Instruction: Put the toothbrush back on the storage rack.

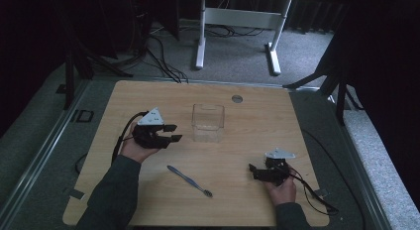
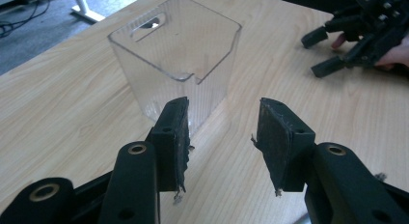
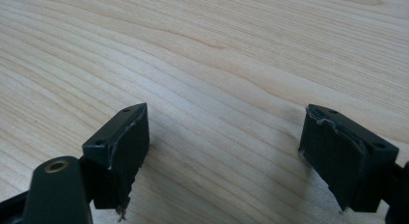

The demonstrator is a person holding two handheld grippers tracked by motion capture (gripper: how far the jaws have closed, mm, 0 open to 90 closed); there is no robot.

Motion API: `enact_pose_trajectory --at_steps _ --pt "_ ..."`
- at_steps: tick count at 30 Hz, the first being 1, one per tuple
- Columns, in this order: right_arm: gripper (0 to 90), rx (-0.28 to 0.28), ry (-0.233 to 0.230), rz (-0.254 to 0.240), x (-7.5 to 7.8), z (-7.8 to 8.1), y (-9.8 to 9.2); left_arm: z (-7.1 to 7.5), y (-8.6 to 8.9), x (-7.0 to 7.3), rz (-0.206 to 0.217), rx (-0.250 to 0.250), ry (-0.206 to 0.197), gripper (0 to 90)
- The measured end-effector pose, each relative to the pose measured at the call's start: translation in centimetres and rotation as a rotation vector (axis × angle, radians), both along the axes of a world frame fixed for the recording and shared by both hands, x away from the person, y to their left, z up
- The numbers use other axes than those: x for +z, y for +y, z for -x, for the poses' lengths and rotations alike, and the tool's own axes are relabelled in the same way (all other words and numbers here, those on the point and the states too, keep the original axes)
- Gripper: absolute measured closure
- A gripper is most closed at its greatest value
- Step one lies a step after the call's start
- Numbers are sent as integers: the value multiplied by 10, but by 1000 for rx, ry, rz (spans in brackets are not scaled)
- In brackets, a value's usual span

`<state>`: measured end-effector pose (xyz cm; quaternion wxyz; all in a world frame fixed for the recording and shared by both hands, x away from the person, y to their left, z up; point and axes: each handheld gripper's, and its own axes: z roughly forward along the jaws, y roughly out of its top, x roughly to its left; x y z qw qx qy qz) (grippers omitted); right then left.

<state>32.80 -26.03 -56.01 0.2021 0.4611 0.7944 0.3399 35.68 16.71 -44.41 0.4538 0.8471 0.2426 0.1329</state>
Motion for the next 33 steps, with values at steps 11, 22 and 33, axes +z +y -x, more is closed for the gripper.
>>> enact_pose_trajectory --at_steps 11,22,33 --pt "177 0 0 0 0 0 0 5 -5 3 -26 -72 -10 541" --pt "177 -1 0 -1 0 0 0 7 -16 -3 -105 -125 -1 539" --pt "177 -1 2 -2 0 0 0 10 -28 -12 -206 -193 13 548"
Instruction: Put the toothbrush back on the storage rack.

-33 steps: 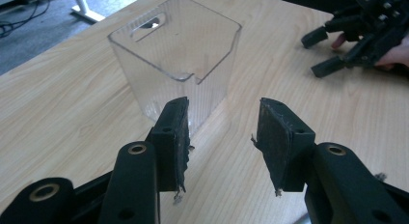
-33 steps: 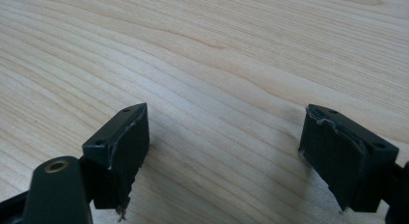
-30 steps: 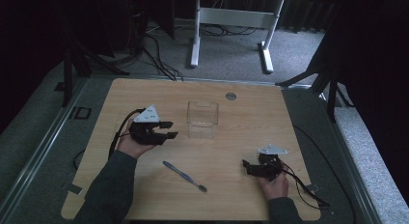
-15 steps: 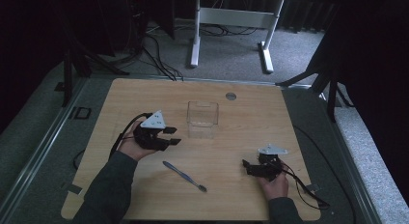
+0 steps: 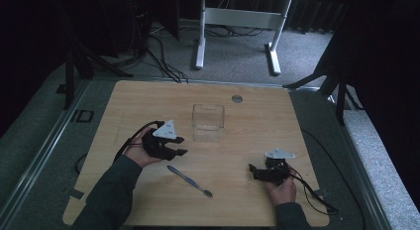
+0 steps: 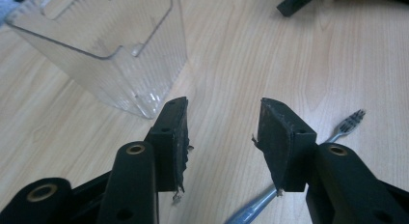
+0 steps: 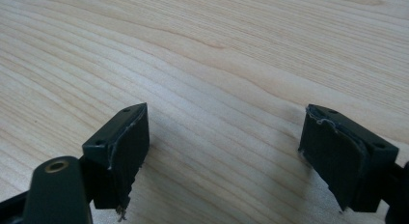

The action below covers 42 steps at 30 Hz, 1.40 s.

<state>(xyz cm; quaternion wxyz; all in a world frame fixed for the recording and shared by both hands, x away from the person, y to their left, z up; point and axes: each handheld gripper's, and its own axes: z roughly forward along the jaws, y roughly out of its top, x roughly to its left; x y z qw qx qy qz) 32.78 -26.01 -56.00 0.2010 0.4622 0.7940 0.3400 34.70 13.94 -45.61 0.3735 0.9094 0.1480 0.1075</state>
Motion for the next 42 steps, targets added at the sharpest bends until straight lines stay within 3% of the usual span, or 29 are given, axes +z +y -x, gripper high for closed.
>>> enact_pose_trajectory --at_steps 8,14,17,21,33,42 --pt "177 1 0 1 0 0 0 -1 -3 -6 -35 -43 46 587" --pt "177 1 -1 1 0 0 0 -1 -3 -8 -41 -68 37 621" --pt "177 1 -1 1 0 0 0 0 -6 -10 -61 -87 13 622" --pt "177 1 -1 0 0 0 0 0 -9 -13 -72 -107 25 643" --pt "177 0 0 0 0 0 0 -2 -19 -14 -122 -182 67 599" --pt "177 1 0 1 0 0 0 0 -21 -17 -146 -195 53 562"
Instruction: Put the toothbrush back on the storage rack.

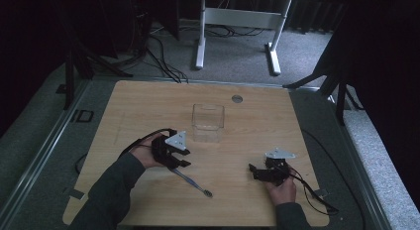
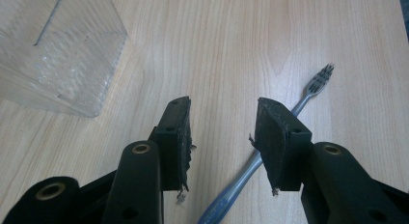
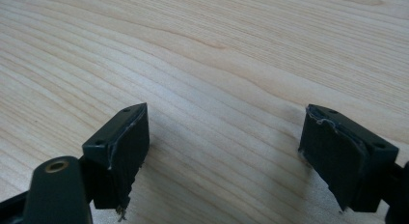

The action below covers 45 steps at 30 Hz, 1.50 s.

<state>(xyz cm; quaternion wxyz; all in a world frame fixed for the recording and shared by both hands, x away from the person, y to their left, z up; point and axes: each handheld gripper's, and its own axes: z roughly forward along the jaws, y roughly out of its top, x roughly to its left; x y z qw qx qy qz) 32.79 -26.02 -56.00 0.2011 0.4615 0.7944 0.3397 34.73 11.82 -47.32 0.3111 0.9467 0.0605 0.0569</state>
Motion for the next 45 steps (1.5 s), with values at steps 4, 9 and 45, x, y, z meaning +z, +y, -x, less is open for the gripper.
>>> enact_pose_trajectory --at_steps 4,9,45 --pt "176 1 0 0 0 0 0 1 -3 -2 -24 -3 6 562" --pt "177 1 0 0 0 0 0 3 -7 -6 -46 -22 26 559" --pt "177 2 -1 0 0 0 0 25 -32 -33 -271 -210 -42 512"
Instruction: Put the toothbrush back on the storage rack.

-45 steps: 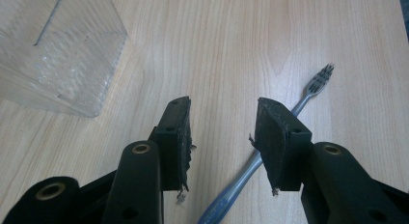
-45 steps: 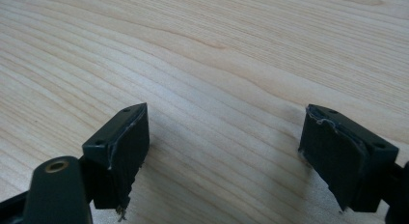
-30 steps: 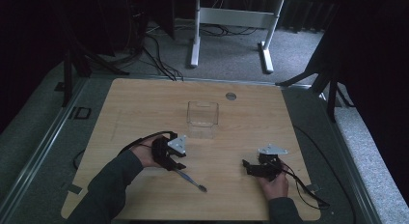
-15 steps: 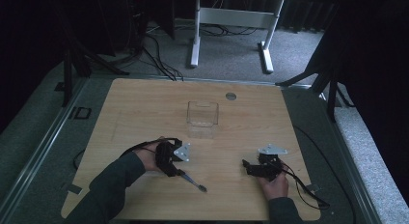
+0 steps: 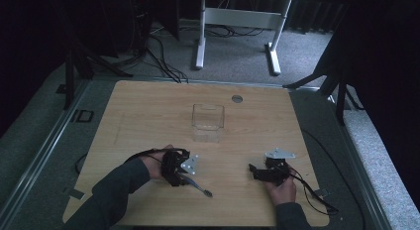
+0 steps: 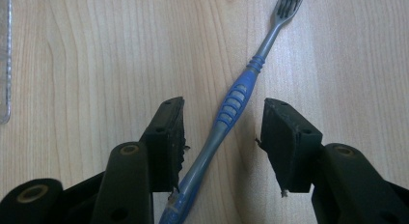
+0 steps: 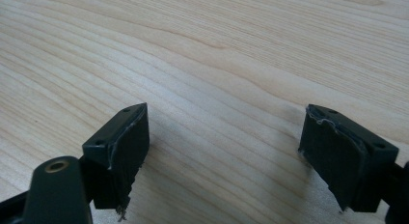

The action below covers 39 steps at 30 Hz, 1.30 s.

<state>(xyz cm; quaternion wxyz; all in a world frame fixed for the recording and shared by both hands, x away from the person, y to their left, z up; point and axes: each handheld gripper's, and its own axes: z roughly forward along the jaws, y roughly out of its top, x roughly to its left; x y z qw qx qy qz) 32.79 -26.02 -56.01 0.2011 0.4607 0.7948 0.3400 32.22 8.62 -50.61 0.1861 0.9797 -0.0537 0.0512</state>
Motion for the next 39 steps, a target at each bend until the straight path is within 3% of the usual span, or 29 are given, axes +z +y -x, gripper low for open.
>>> enact_pose_trajectory --at_steps 9,14,39 --pt "177 1 -1 0 0 0 0 1 -7 -4 -33 -29 -22 522" --pt "177 2 0 1 0 0 0 0 -10 -6 -60 -40 -11 523" --pt "177 3 0 0 0 0 0 5 -15 -11 -99 -83 -29 609"
